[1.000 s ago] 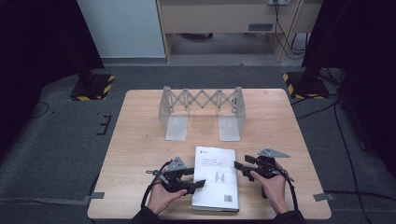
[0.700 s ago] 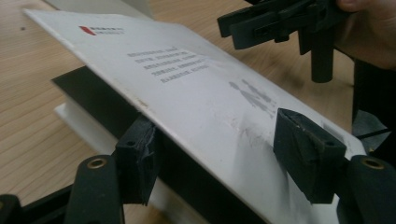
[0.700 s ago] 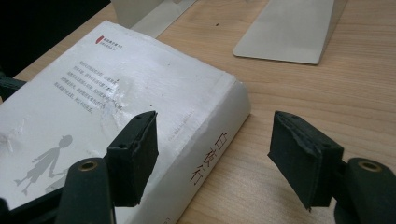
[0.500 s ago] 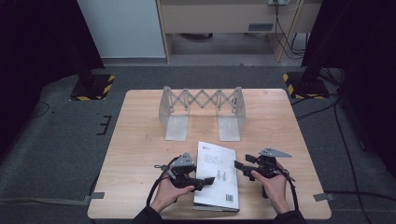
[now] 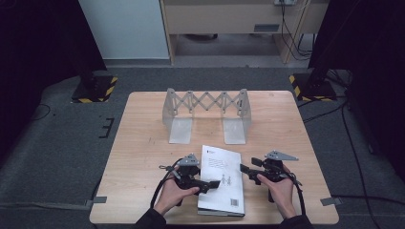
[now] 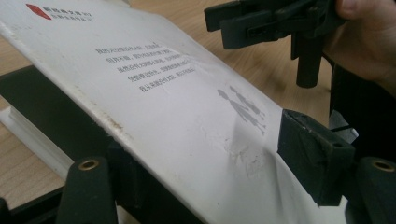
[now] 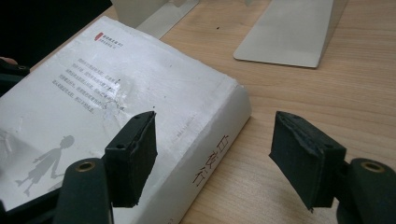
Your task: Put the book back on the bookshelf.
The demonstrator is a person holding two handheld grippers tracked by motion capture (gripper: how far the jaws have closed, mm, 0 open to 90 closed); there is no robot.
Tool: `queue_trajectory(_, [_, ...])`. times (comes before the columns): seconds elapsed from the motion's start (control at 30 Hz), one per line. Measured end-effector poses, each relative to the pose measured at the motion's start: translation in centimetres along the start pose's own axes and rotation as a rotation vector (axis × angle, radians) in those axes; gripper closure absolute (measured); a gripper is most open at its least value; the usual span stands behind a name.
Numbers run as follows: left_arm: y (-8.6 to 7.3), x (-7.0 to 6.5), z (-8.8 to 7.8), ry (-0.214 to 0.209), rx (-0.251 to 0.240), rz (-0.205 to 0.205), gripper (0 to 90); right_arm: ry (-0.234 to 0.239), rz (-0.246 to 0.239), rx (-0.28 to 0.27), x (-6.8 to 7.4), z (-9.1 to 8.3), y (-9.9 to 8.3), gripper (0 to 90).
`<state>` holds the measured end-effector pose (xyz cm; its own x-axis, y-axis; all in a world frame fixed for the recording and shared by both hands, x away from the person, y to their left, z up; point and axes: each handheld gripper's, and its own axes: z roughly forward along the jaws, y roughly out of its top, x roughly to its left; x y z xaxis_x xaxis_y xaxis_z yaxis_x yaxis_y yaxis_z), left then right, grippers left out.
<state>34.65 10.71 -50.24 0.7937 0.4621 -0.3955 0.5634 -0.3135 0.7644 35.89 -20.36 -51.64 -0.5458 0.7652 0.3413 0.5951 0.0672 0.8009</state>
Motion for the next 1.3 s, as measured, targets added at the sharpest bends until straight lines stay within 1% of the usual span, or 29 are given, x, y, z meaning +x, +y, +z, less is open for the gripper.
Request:
queue_trajectory(0.07, [-0.1,0.2,0.2,-0.01,-0.003,-0.023,29.3,0.001,0.0,0.002,0.0,0.1,0.0,31.6])
queue_trajectory(0.13, [-0.1,0.2,0.3,-0.014,-0.004,-0.028,28.7,0.004,0.002,0.001,0.0,0.1,0.0,31.6])
queue_trajectory(0.17, [0.1,0.2,0.5,-0.021,-0.016,-0.043,28.7,0.006,0.003,0.001,0.0,0.1,0.0,31.6])
queue_trajectory(0.23, [0.2,0.1,0.7,-0.017,-0.021,-0.046,28.7,0.006,0.004,0.0,0.0,0.1,0.0,31.6])
queue_trajectory(0.27, [0.2,0.0,1.0,-0.009,-0.014,-0.036,28.7,0.007,0.0,0.0,0.0,0.0,0.0,31.6])
queue_trajectory(0.3, [0.2,-0.1,1.4,0.011,-0.006,-0.028,26.4,0.007,0.005,0.001,0.0,0.1,0.0,31.7])
queue_trajectory(0.37, [0.2,-0.1,1.4,0.01,-0.007,-0.034,26.2,0.008,0.001,0.004,0.0,0.0,0.0,31.7])
queue_trajectory(0.43, [0.2,0.1,1.3,0.006,-0.014,-0.045,29.4,0.009,0.001,0.004,0.0,0.1,0.0,31.7])
queue_trajectory(0.53, [0.0,0.3,1.3,0.012,-0.022,-0.056,37.2,0.009,0.0,0.007,0.0,0.3,-0.1,30.7])
queue_trajectory(0.57, [0.0,0.4,1.2,0.013,-0.026,-0.064,37.2,0.009,0.0,0.007,0.0,0.3,-0.1,30.7])
queue_trajectory(0.6, [-0.1,0.5,1.2,0.014,-0.031,-0.072,40.0,0.01,0.004,0.007,0.1,0.3,-0.1,30.1])
queue_trajectory(0.7, [-0.7,1.0,1.0,-0.001,-0.076,-0.121,49.6,0.016,0.012,-0.008,0.1,0.4,-0.1,29.4])
queue_trajectory(0.77, [-0.7,1.0,1.0,0.0,-0.084,-0.114,51.3,0.025,0.028,-0.03,0.1,0.3,-0.1,29.1])
queue_trajectory(0.8, [-0.7,0.9,1.0,0.002,-0.087,-0.11,51.8,0.03,0.045,-0.037,0.1,0.3,0.0,28.4])
queue_trajectory(0.83, [-0.7,0.8,0.9,0.005,-0.089,-0.103,52.1,0.032,0.048,-0.047,0.1,0.3,0.0,28.3])
queue_trajectory(0.87, [-0.7,0.8,0.9,0.007,-0.093,-0.102,52.7,0.042,0.057,-0.047,0.2,0.4,-0.1,27.8])
queue_trajectory(0.9, [-0.7,0.7,0.8,0.004,-0.1,-0.102,54.7,0.041,0.056,-0.047,0.2,0.6,-0.2,26.7])
queue_trajectory(0.93, [-0.7,0.6,0.7,0.003,-0.106,-0.102,54.7,0.041,0.056,-0.047,0.2,0.6,-0.2,26.7])
queue_trajectory(0.97, [-0.7,0.6,0.7,0.0,-0.11,-0.104,56.6,0.044,0.053,-0.039,0.2,0.7,-0.3,24.6])
queue_trajectory(1.0, [-0.6,0.5,0.7,-0.001,-0.113,-0.097,56.9,0.039,0.047,-0.042,0.2,0.8,-0.3,26.3])
queue_trajectory(1.1, [-0.5,0.2,0.5,-0.007,-0.121,-0.082,58.2,0.047,0.052,-0.05,0.3,0.7,-0.3,26.5])
queue_trajectory(1.13, [-0.5,0.1,0.5,-0.009,-0.126,-0.08,58.9,0.053,0.056,-0.052,0.3,0.7,-0.3,26.5])
queue_trajectory(1.17, [-0.4,0.0,0.4,-0.009,-0.129,-0.077,60.4,0.062,0.072,-0.061,0.3,0.6,-0.3,26.0])
queue_trajectory(1.23, [-0.3,-0.3,0.3,-0.011,-0.142,-0.078,61.4,0.062,0.073,-0.066,0.4,0.6,-0.3,25.2])
queue_trajectory(1.3, [-0.2,-0.6,0.1,-0.014,-0.152,-0.072,63.3,0.077,0.086,-0.063,0.3,0.6,-0.3,23.3])
